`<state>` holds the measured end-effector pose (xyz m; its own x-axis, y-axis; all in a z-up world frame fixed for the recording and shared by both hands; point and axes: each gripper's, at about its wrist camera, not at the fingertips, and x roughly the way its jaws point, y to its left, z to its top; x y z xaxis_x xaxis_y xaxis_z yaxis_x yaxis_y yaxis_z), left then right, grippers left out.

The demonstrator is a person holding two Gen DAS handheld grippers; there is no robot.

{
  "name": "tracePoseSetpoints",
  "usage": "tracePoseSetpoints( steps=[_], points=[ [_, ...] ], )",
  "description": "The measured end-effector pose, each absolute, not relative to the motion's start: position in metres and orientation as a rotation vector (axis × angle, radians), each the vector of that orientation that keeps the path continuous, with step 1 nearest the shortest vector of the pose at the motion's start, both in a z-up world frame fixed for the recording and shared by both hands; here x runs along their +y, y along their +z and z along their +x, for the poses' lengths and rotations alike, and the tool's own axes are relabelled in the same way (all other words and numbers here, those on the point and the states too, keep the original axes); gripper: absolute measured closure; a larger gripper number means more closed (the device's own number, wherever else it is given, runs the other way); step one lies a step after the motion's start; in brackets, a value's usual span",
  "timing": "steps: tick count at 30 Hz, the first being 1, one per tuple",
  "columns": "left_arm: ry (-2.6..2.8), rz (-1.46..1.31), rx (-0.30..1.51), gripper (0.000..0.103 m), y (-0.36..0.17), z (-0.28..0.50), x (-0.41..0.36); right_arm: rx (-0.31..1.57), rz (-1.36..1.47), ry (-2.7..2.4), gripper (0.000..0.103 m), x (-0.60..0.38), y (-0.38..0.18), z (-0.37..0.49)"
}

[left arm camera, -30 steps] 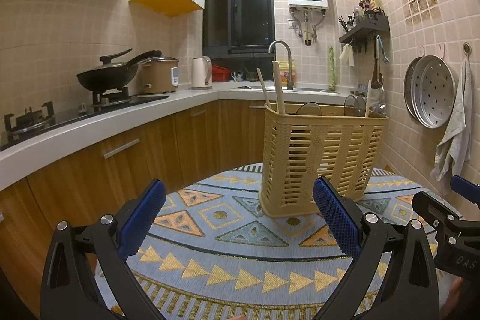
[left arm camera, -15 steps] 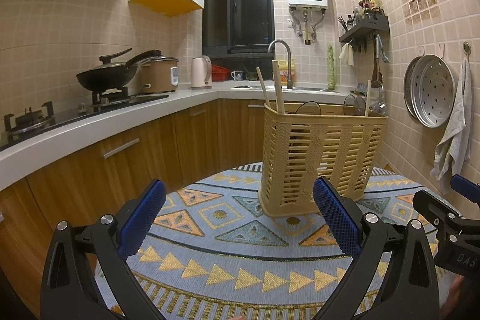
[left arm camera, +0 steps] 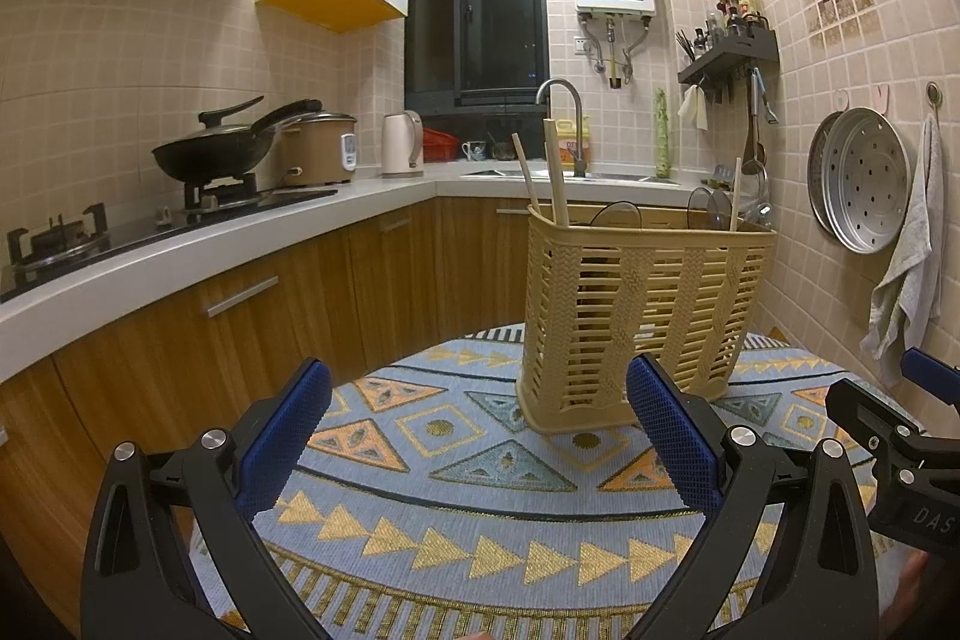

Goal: Organize utensils

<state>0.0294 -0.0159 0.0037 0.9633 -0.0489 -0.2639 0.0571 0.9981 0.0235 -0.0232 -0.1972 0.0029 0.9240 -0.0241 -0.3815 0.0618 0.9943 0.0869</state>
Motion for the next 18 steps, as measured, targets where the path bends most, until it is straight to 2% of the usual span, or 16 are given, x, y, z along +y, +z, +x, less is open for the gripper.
tracePoseSetpoints(
  steps=[18],
  points=[
    [-0.058,0.032,0.272,0.007,0.004,0.0289,-0.0169,0.39,0.098,-0.045,0.008,-0.1969,0.0032,-0.0232]
  ],
)
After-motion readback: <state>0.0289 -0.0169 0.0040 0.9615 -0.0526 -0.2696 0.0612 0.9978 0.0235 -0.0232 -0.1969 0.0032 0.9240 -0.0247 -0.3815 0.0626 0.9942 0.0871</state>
